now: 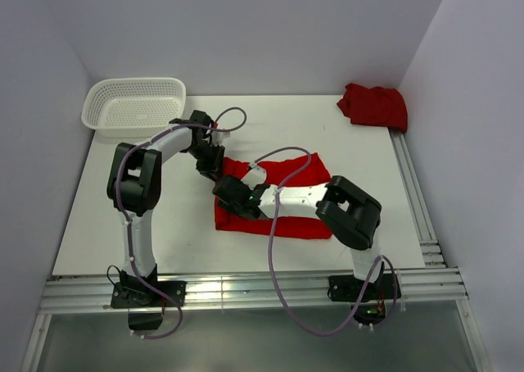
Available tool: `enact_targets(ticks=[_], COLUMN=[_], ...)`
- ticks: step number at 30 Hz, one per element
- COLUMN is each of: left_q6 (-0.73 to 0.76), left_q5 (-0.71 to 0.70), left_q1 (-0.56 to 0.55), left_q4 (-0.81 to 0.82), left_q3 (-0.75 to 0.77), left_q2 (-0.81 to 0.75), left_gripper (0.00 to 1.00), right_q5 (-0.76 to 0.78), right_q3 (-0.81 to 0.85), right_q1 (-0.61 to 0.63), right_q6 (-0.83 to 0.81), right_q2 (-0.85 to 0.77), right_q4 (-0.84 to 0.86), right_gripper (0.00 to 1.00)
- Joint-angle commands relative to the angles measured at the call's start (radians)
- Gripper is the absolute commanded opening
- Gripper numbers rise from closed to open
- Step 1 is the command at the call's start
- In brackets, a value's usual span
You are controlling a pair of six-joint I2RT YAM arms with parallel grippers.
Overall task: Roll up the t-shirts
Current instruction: Roll the tshirt
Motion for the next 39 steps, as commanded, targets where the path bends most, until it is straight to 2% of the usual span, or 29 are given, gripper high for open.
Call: enact_targets(ticks=[1, 15, 20, 24, 31, 34, 37, 38, 39], left_q6=[0.014, 0.005, 0.007, 0.007, 0.019, 0.022, 0.033, 0.037, 0.039], left_q5=[-0.119, -0.146, -0.153, -0.148, -0.134, -0.119, -0.09, -0.079, -0.047], left_q1=[-0.014, -0.041, -0.041, -0.041, -0.041, -0.039, -0.036, -0.033, -0.03], left_q4=[-0.004, -0.012, -0.013, -0.013, -0.016, -0.018, -0.019, -0.016, -0.015], left_q3=[0.014, 0.019, 0.021, 0.021, 0.027, 0.03, 0.041, 0.041, 0.044], left_q2=[-0.017, -0.015, -0.012, -0.009, -0.012, -0.018, -0.03, -0.044, -0.053], left_gripper=[0.21, 0.2, 0.2, 0.2, 0.22, 0.27, 0.42, 0.51, 0.55], right_q5=[0.058, 0.103, 0.092, 0.091, 0.083, 0.075, 0.072, 0.068, 0.064], right_q3=[0.023, 0.102, 0.119, 0.103, -0.02, -0.068, -0.105, -0.124, -0.135], right_q1=[0.028, 0.11, 0.119, 0.12, 0.122, 0.128, 0.131, 0.133, 0.134], right_q6=[-0.047, -0.084, -0.096, -0.073, 0.004, 0.028, 0.059, 0.065, 0.073], right_q2=[-0.08, -0.06, -0.041, -0.035, -0.081, -0.1, -0.107, -0.107, -0.109], right_q4=[-0.138, -0.192, -0.19, -0.209, -0.177, -0.163, -0.155, -0.152, -0.146], right_gripper=[0.58, 0.6, 0.57, 0.45, 0.15, 0.1, 0.08, 0.07, 0.07])
